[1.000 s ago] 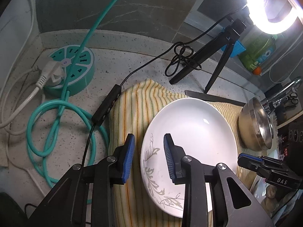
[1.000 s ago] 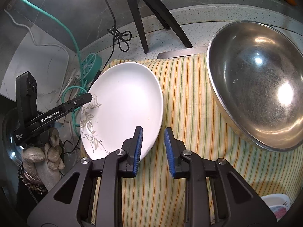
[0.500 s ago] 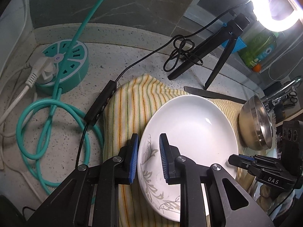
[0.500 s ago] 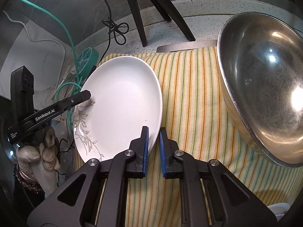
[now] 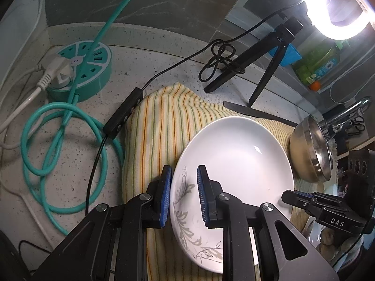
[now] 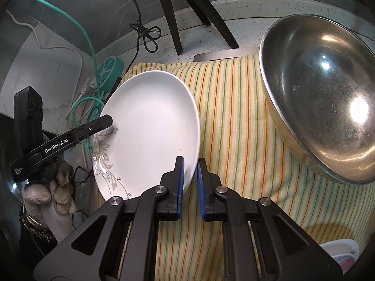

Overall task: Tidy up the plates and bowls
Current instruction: 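Lift the white leaf-pattern plate and carry it over the plate stack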

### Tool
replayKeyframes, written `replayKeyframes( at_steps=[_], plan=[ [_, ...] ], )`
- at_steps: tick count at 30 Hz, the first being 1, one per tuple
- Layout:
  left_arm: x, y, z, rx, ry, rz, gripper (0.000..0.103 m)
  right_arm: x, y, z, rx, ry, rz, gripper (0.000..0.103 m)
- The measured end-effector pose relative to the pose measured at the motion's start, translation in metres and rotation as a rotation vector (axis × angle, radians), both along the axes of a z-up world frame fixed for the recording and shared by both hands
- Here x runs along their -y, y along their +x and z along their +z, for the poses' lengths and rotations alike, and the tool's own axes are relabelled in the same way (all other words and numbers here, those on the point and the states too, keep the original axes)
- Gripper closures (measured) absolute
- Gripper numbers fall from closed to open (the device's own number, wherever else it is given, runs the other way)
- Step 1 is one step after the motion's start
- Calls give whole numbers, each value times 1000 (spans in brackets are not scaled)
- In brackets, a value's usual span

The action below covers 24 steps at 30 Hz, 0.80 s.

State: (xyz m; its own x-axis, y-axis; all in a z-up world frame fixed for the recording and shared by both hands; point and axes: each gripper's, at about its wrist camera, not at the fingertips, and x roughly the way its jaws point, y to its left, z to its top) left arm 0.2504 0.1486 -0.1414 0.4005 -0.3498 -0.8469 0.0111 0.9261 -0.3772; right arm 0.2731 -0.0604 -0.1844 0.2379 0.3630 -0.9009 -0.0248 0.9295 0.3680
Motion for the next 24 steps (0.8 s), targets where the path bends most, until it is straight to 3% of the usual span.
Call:
replayKeyframes(
  at_steps=[12, 24],
  plan=[
    [9, -35, 30, 42, -12, 18, 83, 3, -29, 25, 16, 29, 19, 92],
    [49, -73, 61, 96, -28, -23, 83, 44, -69, 57, 60, 58, -9, 92]
  ],
)
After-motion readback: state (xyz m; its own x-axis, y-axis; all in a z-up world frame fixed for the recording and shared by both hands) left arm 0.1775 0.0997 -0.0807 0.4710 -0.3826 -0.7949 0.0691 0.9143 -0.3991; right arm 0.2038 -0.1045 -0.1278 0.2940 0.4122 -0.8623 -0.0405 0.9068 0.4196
